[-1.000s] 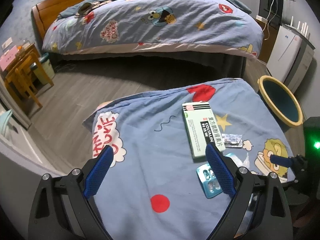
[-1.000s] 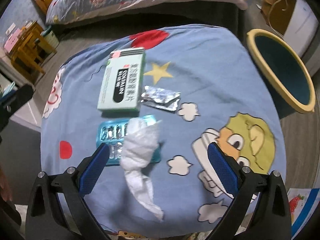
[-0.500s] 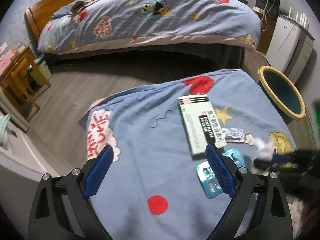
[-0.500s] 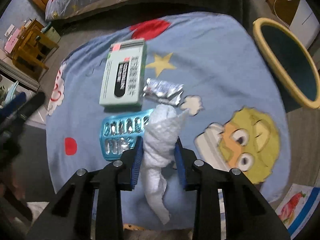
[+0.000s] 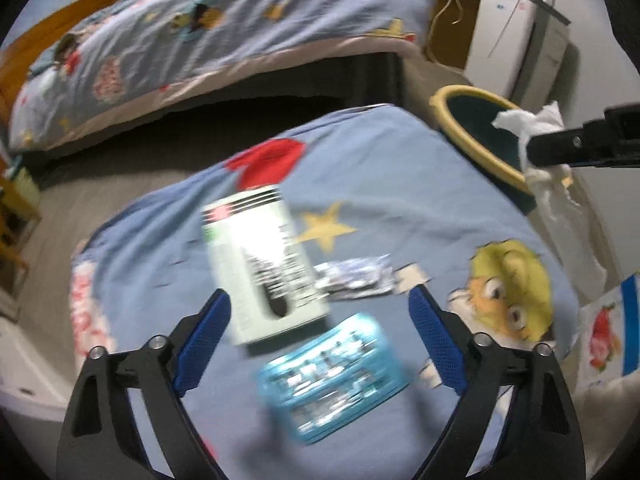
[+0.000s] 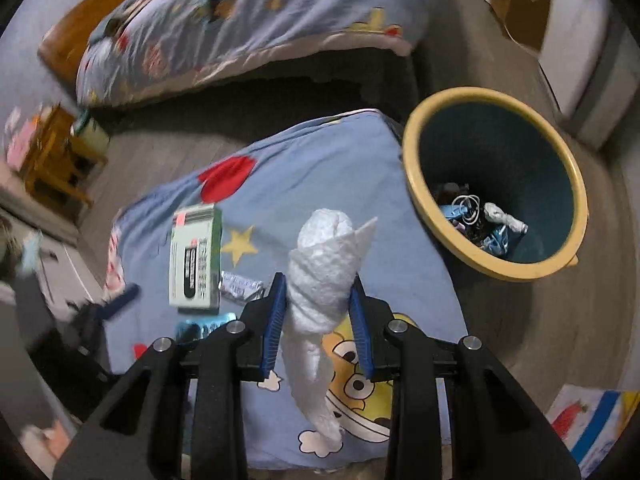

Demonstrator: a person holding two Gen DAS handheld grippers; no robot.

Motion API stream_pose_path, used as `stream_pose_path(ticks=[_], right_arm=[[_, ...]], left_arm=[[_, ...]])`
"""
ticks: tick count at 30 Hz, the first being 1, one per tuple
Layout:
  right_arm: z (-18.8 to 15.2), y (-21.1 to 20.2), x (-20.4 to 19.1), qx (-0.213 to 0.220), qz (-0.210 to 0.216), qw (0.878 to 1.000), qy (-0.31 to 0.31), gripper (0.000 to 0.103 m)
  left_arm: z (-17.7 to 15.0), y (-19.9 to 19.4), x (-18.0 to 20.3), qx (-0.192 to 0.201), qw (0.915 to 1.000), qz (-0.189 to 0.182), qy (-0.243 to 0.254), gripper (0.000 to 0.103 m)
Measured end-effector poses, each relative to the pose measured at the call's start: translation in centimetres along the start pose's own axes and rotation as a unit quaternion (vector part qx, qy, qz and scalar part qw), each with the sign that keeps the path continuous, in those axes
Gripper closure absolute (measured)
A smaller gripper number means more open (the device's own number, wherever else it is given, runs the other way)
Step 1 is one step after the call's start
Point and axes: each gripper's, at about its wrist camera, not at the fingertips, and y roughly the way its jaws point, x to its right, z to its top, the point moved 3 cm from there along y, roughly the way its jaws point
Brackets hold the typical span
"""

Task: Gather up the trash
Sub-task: 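Grasp the white tissue with the right gripper while the left grasps the silver foil wrapper, then carry the tissue and foil wrapper over the bin and open both grippers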

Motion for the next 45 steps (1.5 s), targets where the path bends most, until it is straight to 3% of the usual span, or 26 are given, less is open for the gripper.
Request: stream_pose_path(ticks=[4,6,17,20,25,27,28,36,45], right_arm=[[1.0,0.1,1.7,0.002,0.007,1.000,0.020,0.073],[1.3,0.3,2.4,0.002,0.011,1.000,0.028,0.073],[2.1,0.0,3.6,0.006,0.035,0.999,0.041,0.073],[2.3,-0.3,3.7,0.011,0.040,0.998,0.041,0.073],[2.8,-0.8,4.7,0.020,0.041,0.998,0.053,0.073],[2.9,-1.0,5.2,0.024,0.041,0.997,0.059,0.073],[3.0,-1.1,5.5,0.027,0.040,0.997,0.063,0.073],[3.6,-2.0,7.8,0.042,0.039,0.994,0.089,0.073],[5.3,-3.7,13.7,0.091,0.027,0.984,0.149,0.073]], left_arm=[[0.6,2.4,1.8,-0.015,0.9995,-0.027,-0.005,0.030],[0.8,3.2,2.8,-0.020,0.9992,-0.033,0.007,0.032],[0.6,7.5,2.8,-0.068,0.9976,0.009,0.013,0.041],[0.7,7.5,2.6,-0.063,0.9976,0.023,0.014,0.052],[1.1,7.1,2.7,-0.058,0.9980,0.021,0.014,0.058],[1.3,6.8,2.9,-0.050,0.9982,0.025,0.019,0.067],[1.6,6.5,3.1,-0.046,0.9983,0.026,0.023,0.077],[3.3,5.2,3.3,-0.036,0.9986,0.032,0.022,0.090],[8.6,1.7,6.0,0.021,0.9992,-0.003,0.034,0.090]])
